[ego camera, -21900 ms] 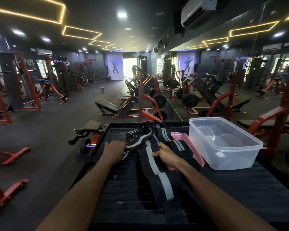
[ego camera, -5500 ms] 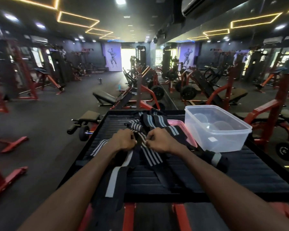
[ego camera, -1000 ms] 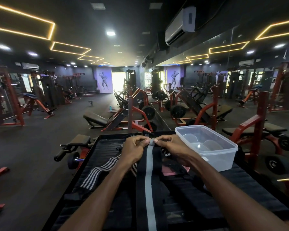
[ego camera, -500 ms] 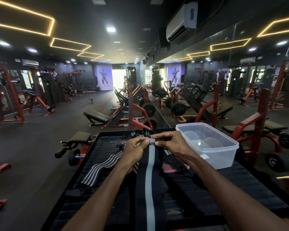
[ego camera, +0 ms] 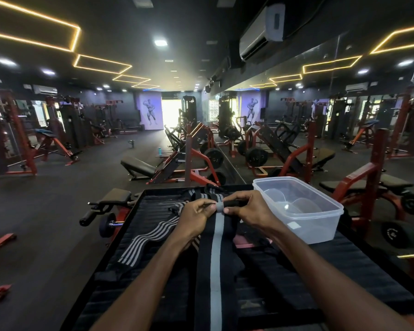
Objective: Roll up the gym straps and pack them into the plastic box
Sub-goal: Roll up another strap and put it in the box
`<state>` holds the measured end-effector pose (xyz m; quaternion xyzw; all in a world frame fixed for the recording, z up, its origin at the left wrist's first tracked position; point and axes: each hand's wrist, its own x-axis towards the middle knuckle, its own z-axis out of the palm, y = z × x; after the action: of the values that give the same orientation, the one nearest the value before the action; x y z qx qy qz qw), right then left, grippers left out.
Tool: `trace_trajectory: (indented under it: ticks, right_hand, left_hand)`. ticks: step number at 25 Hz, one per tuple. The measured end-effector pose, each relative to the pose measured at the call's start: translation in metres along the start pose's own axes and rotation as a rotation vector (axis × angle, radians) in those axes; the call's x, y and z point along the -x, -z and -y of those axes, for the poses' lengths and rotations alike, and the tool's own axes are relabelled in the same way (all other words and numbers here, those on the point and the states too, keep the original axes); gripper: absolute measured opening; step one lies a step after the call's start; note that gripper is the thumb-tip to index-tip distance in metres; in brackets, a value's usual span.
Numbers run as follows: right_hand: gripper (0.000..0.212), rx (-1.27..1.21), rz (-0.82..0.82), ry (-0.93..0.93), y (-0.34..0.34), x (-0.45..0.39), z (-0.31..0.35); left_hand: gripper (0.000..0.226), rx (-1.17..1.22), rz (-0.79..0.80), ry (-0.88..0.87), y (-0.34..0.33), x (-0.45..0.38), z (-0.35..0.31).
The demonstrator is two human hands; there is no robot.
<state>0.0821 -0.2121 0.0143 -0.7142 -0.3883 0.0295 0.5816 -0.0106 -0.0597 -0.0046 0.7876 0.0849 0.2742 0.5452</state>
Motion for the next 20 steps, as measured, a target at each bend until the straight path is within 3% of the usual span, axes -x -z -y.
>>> trace_trajectory:
  ticks: [3, 5, 10, 15, 17, 20]
  right_hand:
    - [0.008, -0.272, 0.028, -0.154, -0.0038, 0.0038, -0.0003]
    - [0.013, -0.357, 0.05, -0.244, -0.0026, 0.0046, -0.0019]
    - [0.022, -0.207, 0.014, -0.11, 0.0002, 0.0069, 0.0045]
    - [0.032, -0.128, 0.049, -0.116, -0.0031, 0.0055, 0.003]
    - [0.023, -0.144, 0.036, -0.196, -0.0054, 0.0043, 0.0021]
    - [0.013, -0.089, -0.023, -0.115, -0.0054, 0.0026, 0.0017]
  left_hand:
    - [0.017, -0.001, -0.092, -0.062, -0.0024, -0.0013, -0.0029]
    - [0.021, 0.054, -0.119, -0.058, -0.0044, -0.0001, -0.0032]
    - [0.015, 0.373, -0.036, 0.145, -0.0064, 0.0015, -0.0003]
    - [0.02, 0.166, -0.132, 0.088, -0.0017, -0.0015, 0.0027]
    - [0.024, 0.131, -0.132, 0.032, -0.001, -0.0006, 0.001]
    - [0.017, 0.182, -0.098, 0.051, -0.0015, 0.0017, 0.0006]
